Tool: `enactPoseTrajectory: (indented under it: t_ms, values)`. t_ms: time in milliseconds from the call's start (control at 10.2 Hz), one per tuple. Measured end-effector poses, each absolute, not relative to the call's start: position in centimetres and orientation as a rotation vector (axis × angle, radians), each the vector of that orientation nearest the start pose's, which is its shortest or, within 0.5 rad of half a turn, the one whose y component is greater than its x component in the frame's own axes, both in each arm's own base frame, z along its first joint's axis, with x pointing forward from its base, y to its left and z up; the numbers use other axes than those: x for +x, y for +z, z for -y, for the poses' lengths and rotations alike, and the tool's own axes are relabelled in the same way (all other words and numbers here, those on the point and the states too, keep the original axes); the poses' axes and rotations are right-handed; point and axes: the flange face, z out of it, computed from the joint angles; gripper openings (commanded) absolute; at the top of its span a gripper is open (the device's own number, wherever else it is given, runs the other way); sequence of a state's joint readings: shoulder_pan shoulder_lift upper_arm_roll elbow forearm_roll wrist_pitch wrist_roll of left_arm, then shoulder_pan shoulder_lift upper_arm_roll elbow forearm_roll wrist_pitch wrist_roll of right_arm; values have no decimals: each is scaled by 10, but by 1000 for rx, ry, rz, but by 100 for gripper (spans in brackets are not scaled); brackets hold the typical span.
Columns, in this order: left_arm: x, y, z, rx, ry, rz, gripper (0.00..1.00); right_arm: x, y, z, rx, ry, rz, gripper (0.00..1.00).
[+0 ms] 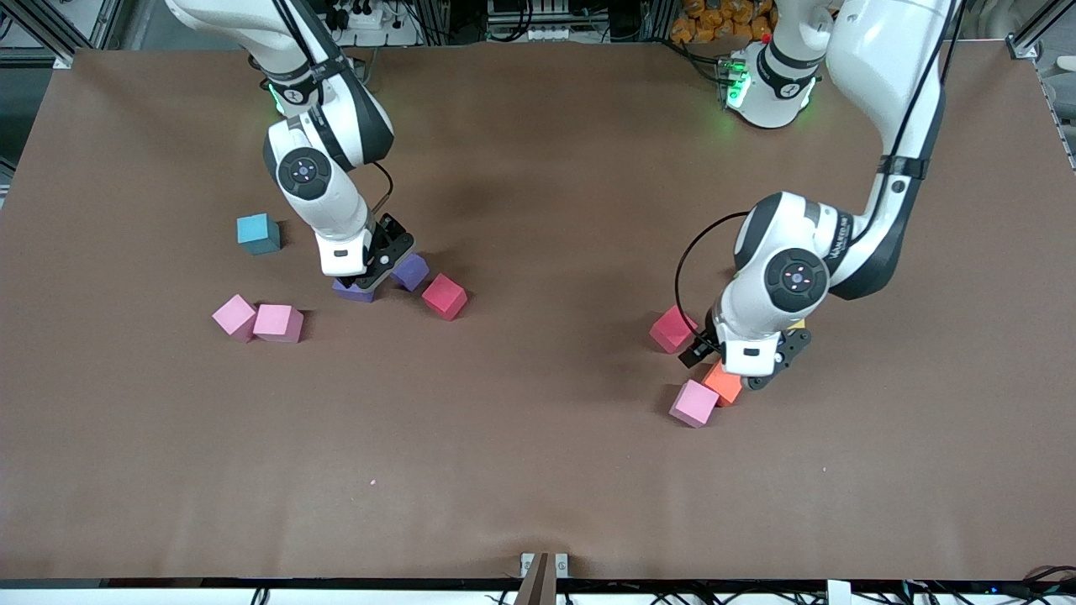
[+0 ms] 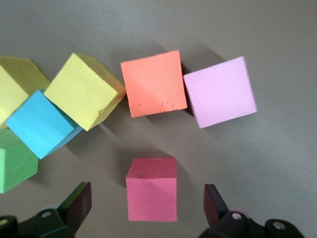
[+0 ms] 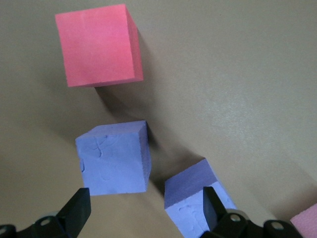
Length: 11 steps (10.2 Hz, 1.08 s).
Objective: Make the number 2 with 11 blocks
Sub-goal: 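Grasp the magenta cube with the left gripper while the right gripper grasps the blue cube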
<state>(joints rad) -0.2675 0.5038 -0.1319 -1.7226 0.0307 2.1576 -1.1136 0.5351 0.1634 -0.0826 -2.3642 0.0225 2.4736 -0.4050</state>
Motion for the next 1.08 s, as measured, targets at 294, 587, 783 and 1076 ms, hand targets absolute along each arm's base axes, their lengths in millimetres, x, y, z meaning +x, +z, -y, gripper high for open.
enactPoseTrajectory:
  t_ms: [294, 587, 783, 1076]
  values:
    - [602, 269, 248, -2950, 88, 1089, 100, 450, 238, -224, -2864, 82, 1279, 100]
    - [595, 244, 258, -2969, 92, 1068, 100, 446, 220, -237, -2853, 55, 1284, 100]
    - [590, 231, 266, -2969, 108, 1048, 100, 445, 213, -240, -2851, 37, 1293, 100]
    - [584, 217, 273, -2962, 136, 1023, 100, 446, 204, -241, -2853, 15, 1294, 100]
